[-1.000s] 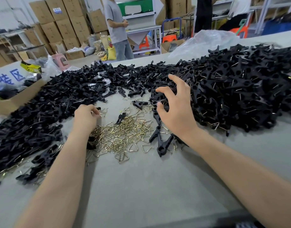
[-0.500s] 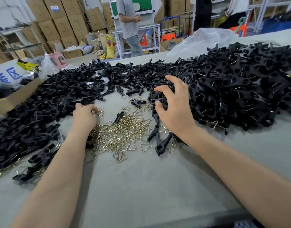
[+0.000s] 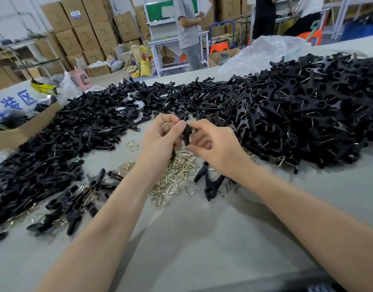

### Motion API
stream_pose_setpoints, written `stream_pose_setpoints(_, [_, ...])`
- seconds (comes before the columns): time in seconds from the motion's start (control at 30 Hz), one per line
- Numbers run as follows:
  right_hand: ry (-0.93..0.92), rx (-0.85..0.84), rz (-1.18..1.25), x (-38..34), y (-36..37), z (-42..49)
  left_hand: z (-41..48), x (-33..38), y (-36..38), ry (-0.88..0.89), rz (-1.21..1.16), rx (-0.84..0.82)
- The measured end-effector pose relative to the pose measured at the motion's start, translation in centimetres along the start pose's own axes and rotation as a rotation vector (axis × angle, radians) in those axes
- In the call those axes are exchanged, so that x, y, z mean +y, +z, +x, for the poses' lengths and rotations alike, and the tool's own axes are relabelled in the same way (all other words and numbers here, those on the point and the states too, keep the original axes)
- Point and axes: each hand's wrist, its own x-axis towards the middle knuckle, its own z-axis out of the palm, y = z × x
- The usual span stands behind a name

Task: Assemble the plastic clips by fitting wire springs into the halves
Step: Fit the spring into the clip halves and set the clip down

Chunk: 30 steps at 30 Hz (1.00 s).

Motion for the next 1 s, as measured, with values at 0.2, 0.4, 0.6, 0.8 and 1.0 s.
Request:
stream_pose_setpoints(0.2, [0.158,-0.036,0.139,-0.2,0.4,-0.3,-0.4,-1.0,-0.2,-0.002,0.077,0.047])
stream_pose_setpoints(0.4, [0.263,0.128,0.417,-0.4,0.2,0.0,-0.9,-0.2,0.3,-0.05,-0.151,-0.073])
stream_pose_setpoints(0.6, [0.387,0.161,0.583,0.0,-0.3,0.1,-0.7,-0.6,0.5,-0.047,-0.134,0.055])
stream_pose_setpoints(0.8, [0.417,0.13,0.614,-0.3,-0.2,0.0,-0.6,-1.0,0.4,-0.058,-0.144,0.054])
stream_pose_setpoints(1.0, [0.409,0.107,0.662,-0.5,-0.2,0.0,-0.3,-1.4,0.5,-0.13,-0.205,0.114])
